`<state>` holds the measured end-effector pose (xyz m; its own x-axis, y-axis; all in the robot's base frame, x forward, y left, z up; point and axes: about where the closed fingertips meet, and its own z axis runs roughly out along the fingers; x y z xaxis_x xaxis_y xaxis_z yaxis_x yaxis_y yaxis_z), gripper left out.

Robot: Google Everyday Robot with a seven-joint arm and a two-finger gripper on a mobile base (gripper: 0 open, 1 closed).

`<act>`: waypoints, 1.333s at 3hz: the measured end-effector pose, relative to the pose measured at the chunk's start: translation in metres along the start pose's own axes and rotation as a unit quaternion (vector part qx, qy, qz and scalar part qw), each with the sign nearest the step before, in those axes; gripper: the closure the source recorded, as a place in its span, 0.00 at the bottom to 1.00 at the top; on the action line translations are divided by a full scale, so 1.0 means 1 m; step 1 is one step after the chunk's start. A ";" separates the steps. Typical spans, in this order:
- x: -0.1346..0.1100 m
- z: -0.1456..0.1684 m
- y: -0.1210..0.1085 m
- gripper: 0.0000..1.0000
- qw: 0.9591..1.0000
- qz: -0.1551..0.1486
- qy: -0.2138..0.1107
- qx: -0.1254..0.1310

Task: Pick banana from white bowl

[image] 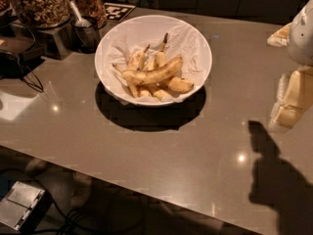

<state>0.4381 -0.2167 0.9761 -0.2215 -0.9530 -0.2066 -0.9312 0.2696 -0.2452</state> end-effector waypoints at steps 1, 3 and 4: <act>-0.001 -0.001 0.000 0.00 1.000 0.000 0.000 0.001; -0.048 -0.004 -0.014 0.00 0.996 -0.084 0.009 0.009; -0.066 -0.010 -0.010 0.00 0.990 -0.139 0.007 0.009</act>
Offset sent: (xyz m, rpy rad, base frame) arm 0.0225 0.0468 0.0184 -0.0820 -0.0217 0.1635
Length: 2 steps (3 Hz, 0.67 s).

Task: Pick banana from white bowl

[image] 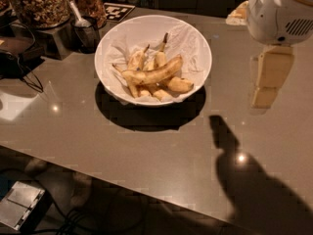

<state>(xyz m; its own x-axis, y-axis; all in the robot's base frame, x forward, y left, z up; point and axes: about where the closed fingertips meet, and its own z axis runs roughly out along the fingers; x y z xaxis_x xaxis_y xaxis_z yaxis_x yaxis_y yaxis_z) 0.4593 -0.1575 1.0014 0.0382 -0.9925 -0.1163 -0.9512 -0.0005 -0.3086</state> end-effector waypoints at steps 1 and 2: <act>-0.002 -0.001 -0.002 0.00 1.000 -0.003 -0.002 0.006; -0.017 0.004 -0.018 0.00 1.000 -0.011 -0.015 0.006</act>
Offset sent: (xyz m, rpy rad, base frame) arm 0.0357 0.0369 0.0030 0.0425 0.0127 0.0583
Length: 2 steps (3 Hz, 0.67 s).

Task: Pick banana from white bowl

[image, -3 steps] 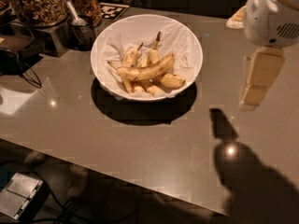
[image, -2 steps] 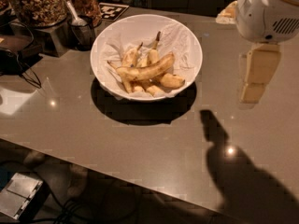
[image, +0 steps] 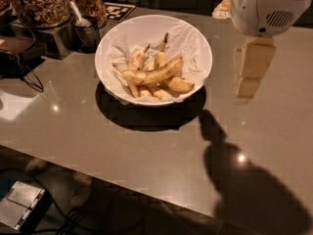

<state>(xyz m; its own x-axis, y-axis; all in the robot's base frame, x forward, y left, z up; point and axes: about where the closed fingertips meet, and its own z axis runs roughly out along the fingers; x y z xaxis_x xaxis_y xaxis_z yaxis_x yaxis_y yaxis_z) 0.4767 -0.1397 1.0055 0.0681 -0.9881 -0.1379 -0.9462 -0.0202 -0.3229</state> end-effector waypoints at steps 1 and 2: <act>-0.027 0.004 -0.028 0.00 0.999 -0.036 -0.017 0.007; -0.052 0.018 -0.051 0.00 0.997 -0.075 -0.029 -0.004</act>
Offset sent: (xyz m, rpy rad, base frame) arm 0.0749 0.0839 -0.0049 -0.0116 0.0421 0.2653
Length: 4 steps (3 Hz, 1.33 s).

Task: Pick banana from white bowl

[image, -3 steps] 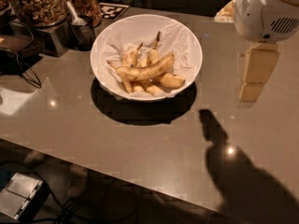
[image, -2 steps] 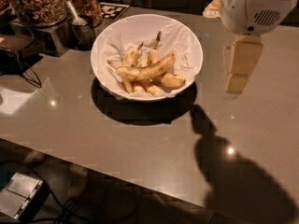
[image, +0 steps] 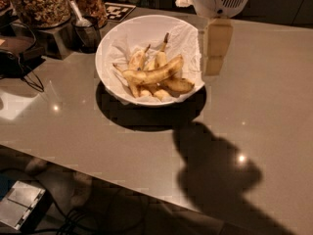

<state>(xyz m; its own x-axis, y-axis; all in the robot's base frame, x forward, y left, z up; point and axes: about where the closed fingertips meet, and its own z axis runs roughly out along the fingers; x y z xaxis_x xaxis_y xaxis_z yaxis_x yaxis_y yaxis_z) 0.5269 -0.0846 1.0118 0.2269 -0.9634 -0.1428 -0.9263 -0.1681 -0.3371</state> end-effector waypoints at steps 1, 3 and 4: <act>-0.019 0.026 -0.018 0.00 0.999 -0.030 -0.018 -0.027; -0.047 0.080 -0.040 0.05 0.995 -0.054 -0.039 -0.076; -0.054 0.099 -0.049 0.21 0.993 -0.051 -0.049 -0.093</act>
Offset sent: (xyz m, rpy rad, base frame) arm 0.0434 0.0718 -0.0631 -0.0414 0.2023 0.1948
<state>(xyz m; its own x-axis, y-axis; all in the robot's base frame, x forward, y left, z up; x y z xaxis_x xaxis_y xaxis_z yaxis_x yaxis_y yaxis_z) 0.5895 -0.0041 0.9441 0.3415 -0.9164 -0.2089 -0.9347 -0.3078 -0.1776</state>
